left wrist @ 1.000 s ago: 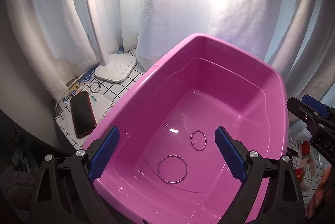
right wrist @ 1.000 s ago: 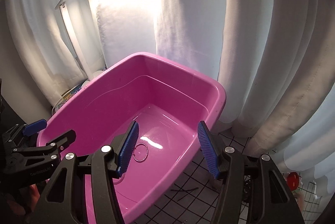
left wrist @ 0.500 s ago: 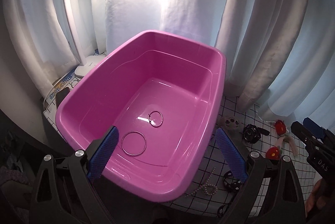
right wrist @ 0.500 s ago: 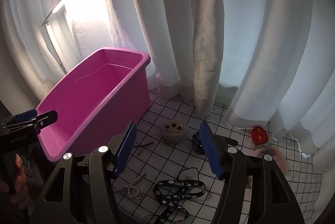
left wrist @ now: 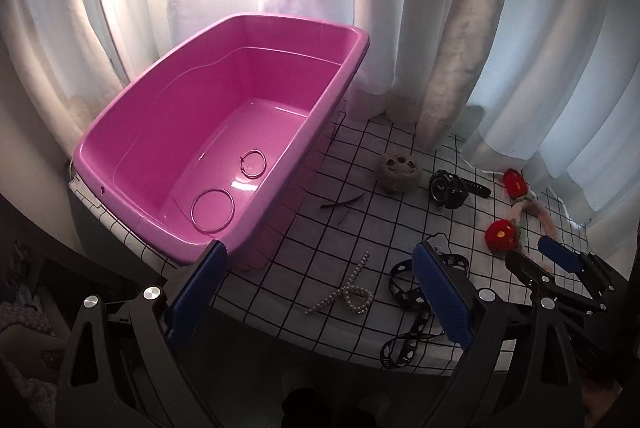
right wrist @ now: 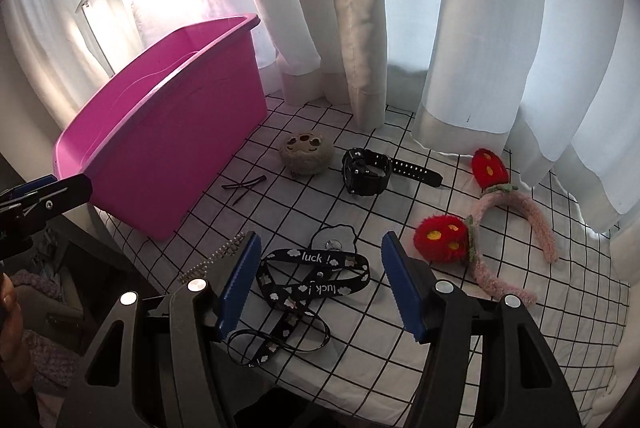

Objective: Organize jewelry
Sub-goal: 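Move the left tool to the pearl hair clip while the right tool approaches the lanyard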

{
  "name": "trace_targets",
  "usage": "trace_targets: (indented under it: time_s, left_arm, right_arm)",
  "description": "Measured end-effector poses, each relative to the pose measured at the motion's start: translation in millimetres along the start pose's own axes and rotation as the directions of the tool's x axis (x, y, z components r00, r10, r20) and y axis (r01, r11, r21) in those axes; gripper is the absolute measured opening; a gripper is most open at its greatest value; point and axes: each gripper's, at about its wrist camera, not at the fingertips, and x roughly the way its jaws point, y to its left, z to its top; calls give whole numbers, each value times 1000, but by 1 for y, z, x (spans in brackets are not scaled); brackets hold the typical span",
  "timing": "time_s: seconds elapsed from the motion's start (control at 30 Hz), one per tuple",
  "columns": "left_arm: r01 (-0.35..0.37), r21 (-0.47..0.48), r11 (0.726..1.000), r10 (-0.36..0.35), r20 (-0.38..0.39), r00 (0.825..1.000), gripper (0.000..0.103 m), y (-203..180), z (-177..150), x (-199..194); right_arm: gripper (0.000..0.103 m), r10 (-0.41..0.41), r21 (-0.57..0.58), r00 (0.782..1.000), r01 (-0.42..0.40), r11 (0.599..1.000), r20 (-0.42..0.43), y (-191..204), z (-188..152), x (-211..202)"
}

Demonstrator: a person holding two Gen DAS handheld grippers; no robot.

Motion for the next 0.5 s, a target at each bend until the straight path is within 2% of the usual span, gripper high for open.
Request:
trace_targets:
  time_s: [0.2, 0.5]
  left_arm:
    - [-6, 1, 1000, 6, -39, 999, 92, -11, -24, 12]
    - [-10, -26, 1000, 7, -85, 996, 92, -8, -55, 32]
  right_arm:
    - [60, 34, -35, 998, -36, 999, -47, 5, -21, 26]
    - [60, 29, -133, 991, -46, 990, -131, 20, -53, 88]
